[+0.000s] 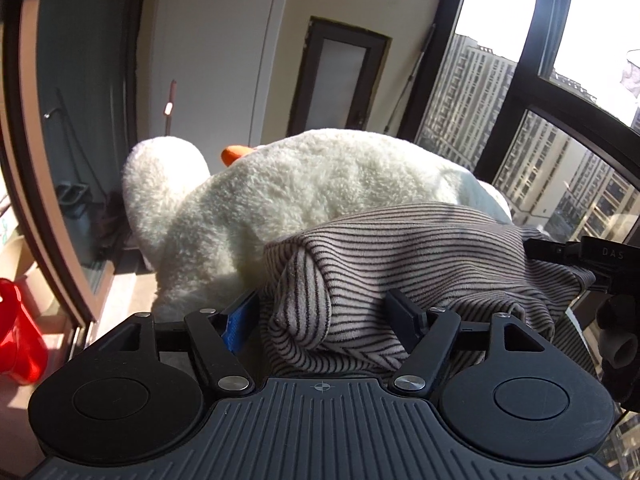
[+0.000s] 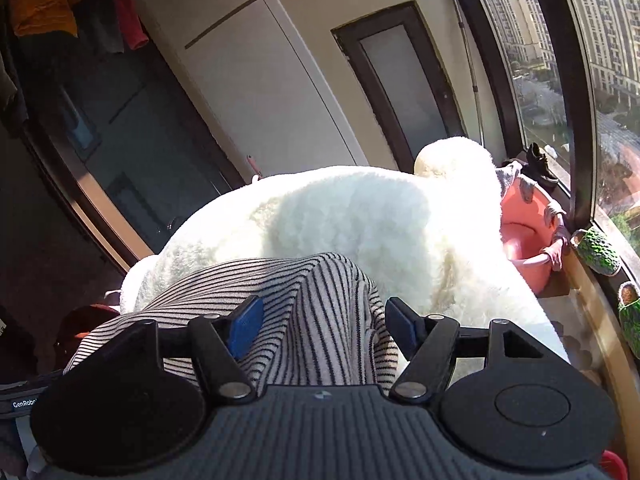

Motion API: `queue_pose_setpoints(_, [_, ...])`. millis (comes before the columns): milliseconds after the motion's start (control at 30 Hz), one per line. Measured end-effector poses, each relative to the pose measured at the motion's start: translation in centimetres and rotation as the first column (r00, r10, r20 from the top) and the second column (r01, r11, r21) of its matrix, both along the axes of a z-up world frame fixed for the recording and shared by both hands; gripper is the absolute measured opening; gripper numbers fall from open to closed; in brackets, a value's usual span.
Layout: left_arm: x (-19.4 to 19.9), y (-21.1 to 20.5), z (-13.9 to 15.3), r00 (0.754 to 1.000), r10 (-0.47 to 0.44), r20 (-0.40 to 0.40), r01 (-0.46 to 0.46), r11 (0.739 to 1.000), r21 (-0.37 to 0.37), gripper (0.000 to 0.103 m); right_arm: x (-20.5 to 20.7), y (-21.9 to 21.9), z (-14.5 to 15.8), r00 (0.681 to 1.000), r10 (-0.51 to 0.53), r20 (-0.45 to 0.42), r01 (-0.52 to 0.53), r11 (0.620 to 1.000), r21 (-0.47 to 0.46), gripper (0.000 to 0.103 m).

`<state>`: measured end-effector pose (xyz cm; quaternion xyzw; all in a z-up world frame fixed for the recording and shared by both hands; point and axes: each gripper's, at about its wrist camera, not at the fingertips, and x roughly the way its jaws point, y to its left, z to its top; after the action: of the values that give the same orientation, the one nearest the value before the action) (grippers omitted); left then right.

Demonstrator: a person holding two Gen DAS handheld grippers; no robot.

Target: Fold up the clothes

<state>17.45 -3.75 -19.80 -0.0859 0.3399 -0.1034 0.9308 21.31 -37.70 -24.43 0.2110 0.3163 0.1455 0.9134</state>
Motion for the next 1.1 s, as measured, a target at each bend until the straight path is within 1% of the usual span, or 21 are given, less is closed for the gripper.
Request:
queue_pose_setpoints(67, [0.2,0.9,0.5,1.000,0.001,0.001,-0.001,0.998,-0.061,0.075,-0.1,0.0,0.1,1.000,0.003,0.006,-0.003,1.000,-0.015,0.071])
queue_pose_setpoints(167, [0.8,2.5,1.4,1.000,0.018,0.010,-0.016,0.987,-0.157,0.082,-0.3,0.2,1.0,0.999,0.013,0.032,-0.011,0.998,-0.060,0.071])
queue_pose_setpoints(233, [1.6,2.7,1.7,0.999,0.029,0.017,-0.026,0.987,-0.156,0.092,-0.1,0.2,1.8,0.998,0.022,0.053,-0.019,0.998,-0.053,0.071])
queue_pose_setpoints(300, [2.6,2.4,1.6,1.000,0.012,0.008,-0.011,0.990,-0.141,0.093,0.3,0.4,2.4,0.997,0.034,0.066,-0.031,0.999,-0.041,0.074])
queue_pose_setpoints(367, [3.8,1.8,0.6,0.999,-0.013,-0.038,0.008,0.989,-0.147,0.093,1.1,0.9,2.3,0.997,0.052,0.053,-0.050,0.998,-0.043,0.077])
queue_pose_setpoints(433, [4.7,1.2,-0.7,0.996,-0.041,-0.081,0.027,0.986,-0.165,0.094,1.9,1.6,1.8,0.997,0.063,0.033,-0.060,0.995,-0.083,0.077])
queue_pose_setpoints(500, [5.4,1.3,-1.8,0.992,-0.050,-0.115,0.023,0.975,-0.223,0.098,2.5,2.0,1.2,0.997,0.079,0.019,-0.077,0.993,-0.091,0.077])
queue_pose_setpoints(567, [6.1,1.8,-3.0,0.988,-0.044,-0.149,-0.005,0.949,-0.315,0.099,2.7,2.1,0.8,0.995,0.095,0.014,-0.093,0.992,-0.082,0.078])
queue_pose_setpoints(600, [6.3,2.1,-3.3,0.988,-0.039,-0.148,-0.014,0.940,-0.342,0.098,2.7,2.1,0.7,0.995,0.102,0.014,-0.101,0.992,-0.076,0.077])
queue_pose_setpoints(633, [6.3,2.2,-3.1,0.991,-0.029,-0.134,-0.020,0.937,-0.348,0.086,2.6,2.2,0.7,0.994,0.105,0.019,-0.103,0.992,-0.078,0.070])
queue_pose_setpoints(667, [6.4,2.1,-2.8,0.992,-0.018,-0.123,-0.025,0.941,-0.336,0.081,2.5,2.2,0.9,0.994,0.103,0.031,-0.100,0.991,-0.088,0.056])
queue_pose_setpoints(700, [6.5,2.1,-2.4,0.994,-0.017,-0.110,-0.021,0.941,-0.338,0.075,2.2,2.3,1.3,0.993,0.104,0.049,-0.099,0.990,-0.101,0.048])
queue_pose_setpoints(733, [6.7,2.2,-1.9,0.995,-0.021,-0.096,-0.014,0.936,-0.351,0.067,2.0,2.4,1.8,0.992,0.105,0.070,-0.097,0.990,-0.107,0.043])
queue_pose_setpoints(767, [6.8,2.4,-1.4,0.996,-0.025,-0.081,-0.007,0.931,-0.364,0.064,1.8,2.4,2.3,0.991,0.102,0.085,-0.093,0.990,-0.102,0.040])
queue_pose_setpoints(833, [7.2,2.9,-0.1,0.998,-0.038,-0.041,0.018,0.912,-0.409,0.052,1.7,2.5,3.8,0.986,0.105,0.129,-0.094,0.991,-0.092,0.036])
queue_pose_setpoints(867, [7.4,3.2,0.6,0.999,-0.044,-0.019,0.032,0.901,-0.433,0.050,1.8,2.5,4.5,0.983,0.105,0.152,-0.094,0.992,-0.080,0.035])
queue_pose_setpoints(900, [7.5,3.2,1.4,0.999,-0.045,0.008,0.044,0.900,-0.434,0.047,1.9,2.4,5.4,0.979,0.106,0.175,-0.096,0.993,-0.063,0.034])
queue_pose_setpoints(967, [7.3,3.0,3.1,0.997,-0.044,0.068,0.068,0.911,-0.408,0.046,2.0,2.1,7.1,0.968,0.101,0.229,-0.094,0.995,-0.044,0.027])
queue_pose_setpoints(1000, [7.1,2.6,3.5,0.995,-0.040,0.087,0.070,0.924,-0.376,0.045,1.9,2.1,7.8,0.962,0.095,0.257,-0.085,0.995,-0.050,0.026])
queue_pose_setpoints(1067, [6.6,1.6,4.0,0.993,-0.032,0.111,0.063,0.955,-0.290,0.045,1.7,1.9,8.7,0.951,0.082,0.298,-0.061,0.995,-0.080,0.019])
queue_pose_setpoints(1100, [6.3,1.1,3.9,0.993,-0.029,0.111,0.055,0.970,-0.238,0.046,1.5,1.7,8.8,0.951,0.073,0.300,-0.047,0.995,-0.093,0.019])
